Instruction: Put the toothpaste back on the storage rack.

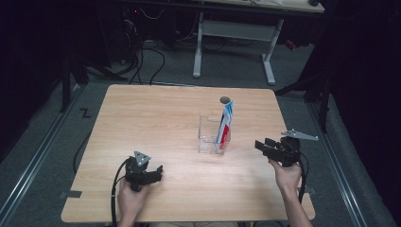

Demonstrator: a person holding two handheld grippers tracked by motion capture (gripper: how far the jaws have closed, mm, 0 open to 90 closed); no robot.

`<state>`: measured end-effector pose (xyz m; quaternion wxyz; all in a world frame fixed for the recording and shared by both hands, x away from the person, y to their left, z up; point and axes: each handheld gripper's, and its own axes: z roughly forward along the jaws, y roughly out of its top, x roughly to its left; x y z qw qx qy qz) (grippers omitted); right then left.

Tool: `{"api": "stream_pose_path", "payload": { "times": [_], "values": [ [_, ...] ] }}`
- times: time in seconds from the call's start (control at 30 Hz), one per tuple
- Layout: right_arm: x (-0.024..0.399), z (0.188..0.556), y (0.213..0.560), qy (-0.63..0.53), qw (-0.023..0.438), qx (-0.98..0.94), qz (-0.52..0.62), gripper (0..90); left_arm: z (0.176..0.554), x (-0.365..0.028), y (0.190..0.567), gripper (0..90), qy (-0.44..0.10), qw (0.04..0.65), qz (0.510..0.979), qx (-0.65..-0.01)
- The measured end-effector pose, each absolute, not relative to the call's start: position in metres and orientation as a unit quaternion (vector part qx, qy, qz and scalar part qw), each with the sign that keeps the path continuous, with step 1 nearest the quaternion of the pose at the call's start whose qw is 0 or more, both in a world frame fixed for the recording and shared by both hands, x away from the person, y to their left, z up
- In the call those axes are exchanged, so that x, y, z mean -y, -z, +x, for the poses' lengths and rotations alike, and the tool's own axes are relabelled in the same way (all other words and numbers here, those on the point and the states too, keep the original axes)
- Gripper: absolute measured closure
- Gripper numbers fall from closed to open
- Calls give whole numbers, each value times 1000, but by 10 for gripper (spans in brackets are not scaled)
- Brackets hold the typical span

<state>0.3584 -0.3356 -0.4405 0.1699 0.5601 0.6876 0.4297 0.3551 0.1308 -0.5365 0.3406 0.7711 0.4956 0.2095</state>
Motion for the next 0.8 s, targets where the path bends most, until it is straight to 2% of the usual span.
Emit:
{"api": "stream_pose_path", "payload": {
  "times": [0.8],
  "values": [
    [326, 348, 471, -410, 170, -700, 560, 462, 355, -131, 536, 188, -210, 340, 771, -496]
  ]
}}
